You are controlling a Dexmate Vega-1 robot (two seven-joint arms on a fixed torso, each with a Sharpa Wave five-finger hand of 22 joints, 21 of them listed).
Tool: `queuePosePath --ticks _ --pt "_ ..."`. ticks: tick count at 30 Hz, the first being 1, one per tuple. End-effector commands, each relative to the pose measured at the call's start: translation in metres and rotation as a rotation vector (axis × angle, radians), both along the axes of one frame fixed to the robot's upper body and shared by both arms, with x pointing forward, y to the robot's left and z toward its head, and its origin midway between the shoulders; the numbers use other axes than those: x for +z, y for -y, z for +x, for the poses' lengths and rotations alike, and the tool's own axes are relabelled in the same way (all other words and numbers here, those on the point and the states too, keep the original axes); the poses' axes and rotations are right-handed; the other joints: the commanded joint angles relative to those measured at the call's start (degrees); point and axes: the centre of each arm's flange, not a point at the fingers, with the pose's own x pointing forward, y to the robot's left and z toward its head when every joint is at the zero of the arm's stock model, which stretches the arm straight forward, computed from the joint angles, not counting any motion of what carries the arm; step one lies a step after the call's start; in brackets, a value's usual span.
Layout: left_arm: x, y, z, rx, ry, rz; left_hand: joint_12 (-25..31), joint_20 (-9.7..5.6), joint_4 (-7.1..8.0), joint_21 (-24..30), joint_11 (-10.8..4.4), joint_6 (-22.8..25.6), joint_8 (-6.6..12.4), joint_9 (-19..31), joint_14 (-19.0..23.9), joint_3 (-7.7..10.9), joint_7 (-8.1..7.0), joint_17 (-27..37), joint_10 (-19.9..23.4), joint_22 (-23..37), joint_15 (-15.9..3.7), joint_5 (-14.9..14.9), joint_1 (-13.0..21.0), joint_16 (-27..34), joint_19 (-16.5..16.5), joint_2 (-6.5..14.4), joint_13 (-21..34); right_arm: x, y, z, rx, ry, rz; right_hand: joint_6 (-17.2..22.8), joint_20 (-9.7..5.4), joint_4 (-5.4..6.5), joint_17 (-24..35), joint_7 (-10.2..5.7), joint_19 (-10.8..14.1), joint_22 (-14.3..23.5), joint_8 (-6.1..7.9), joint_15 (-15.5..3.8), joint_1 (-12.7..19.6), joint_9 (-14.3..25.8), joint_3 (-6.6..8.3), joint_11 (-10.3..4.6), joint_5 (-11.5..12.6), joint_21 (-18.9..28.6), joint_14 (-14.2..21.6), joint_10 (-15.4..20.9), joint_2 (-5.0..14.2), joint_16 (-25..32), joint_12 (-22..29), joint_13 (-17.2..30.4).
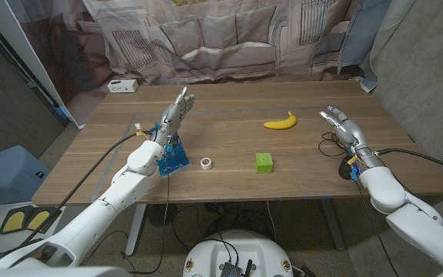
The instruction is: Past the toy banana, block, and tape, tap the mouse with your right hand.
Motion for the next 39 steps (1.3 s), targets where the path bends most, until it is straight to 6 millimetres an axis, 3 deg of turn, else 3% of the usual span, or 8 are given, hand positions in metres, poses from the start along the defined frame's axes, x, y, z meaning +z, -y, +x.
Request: queuePosePath --ticks 1,5,14,28,39 --pt "0.000 -0.001 0.000 -0.006 0.014 -0.013 0.01 0.33 -0.30 -0.05 -0.08 0.61 -0.14 0.32 0.74 0.08 0.30 0.11 0.50 0.28 -0.05 -0.04 0.11 -0.03 0.44 0.69 0.08 0.007 -0.010 0.021 0.156 0.003 0.076 2.17 0.09 0.42 0.24 0.74 0.48 0.15 0.62 0.84 -0.79 0.19 -0.67 1.28 0.03 -0.57 0.14 0.18 -0.99 -0.41 -0.35 0.22" --pt "0.000 -0.002 -0.001 -0.003 0.013 -0.013 0.03 0.33 -0.32 -0.03 -0.11 0.66 -0.12 0.32 0.85 0.07 0.50 0.11 0.55 0.28 -0.02 -0.04 0.11 0.00 0.51 0.70 0.08 0.007 -0.010 0.027 0.212 0.004 0.118 1.65 -0.03 0.46 0.23 1.02 0.90 0.15 0.25 1.00 -0.85 0.24 -0.77 1.91 0.07 -0.68 0.54 0.46 -1.10 -0.40 -0.35 0.24" --pt "0.001 -0.003 -0.001 -0.005 0.006 -0.006 0.01 0.27 -0.37 -0.04 0.02 0.75 -0.11 0.32 0.90 0.05 0.46 0.11 0.54 0.28 -0.04 -0.04 0.09 -0.01 0.57 0.71 0.08 0.012 -0.015 0.039 0.288 0.001 0.165 0.61 0.02 0.46 0.23 1.29 1.60 0.15 -0.33 1.06 -0.83 0.24 -0.88 1.84 0.13 -0.82 1.40 1.54 -1.23 -0.30 -0.10 0.25" --pt "-0.007 -0.031 0.001 -0.030 -0.018 -0.021 -0.04 0.22 -0.44 -0.05 -0.06 0.70 -0.15 0.32 0.89 0.03 0.49 0.11 0.51 0.28 -0.03 -0.04 0.09 -0.06 0.62 0.80 0.08 0.014 -0.050 0.072 0.414 -0.009 0.212 0.83 0.03 0.59 0.29 1.32 1.12 0.16 -0.42 1.14 -1.14 0.20 -1.16 1.70 0.16 -1.43 1.35 1.85 -1.51 -0.56 -0.23 0.26" --pt "-0.006 -0.034 -0.002 -0.030 -0.026 -0.005 -0.03 0.24 -0.50 -0.07 0.19 0.75 -0.15 0.32 0.93 0.06 0.50 0.10 0.59 0.28 0.03 -0.04 0.12 -0.07 0.65 0.93 0.08 0.025 -0.043 0.086 0.417 -0.008 0.214 0.86 0.05 0.71 0.33 1.29 1.07 0.17 -0.51 1.23 -1.39 0.17 -1.36 1.86 0.19 -1.69 1.20 1.96 -1.68 -0.74 -0.34 0.26"
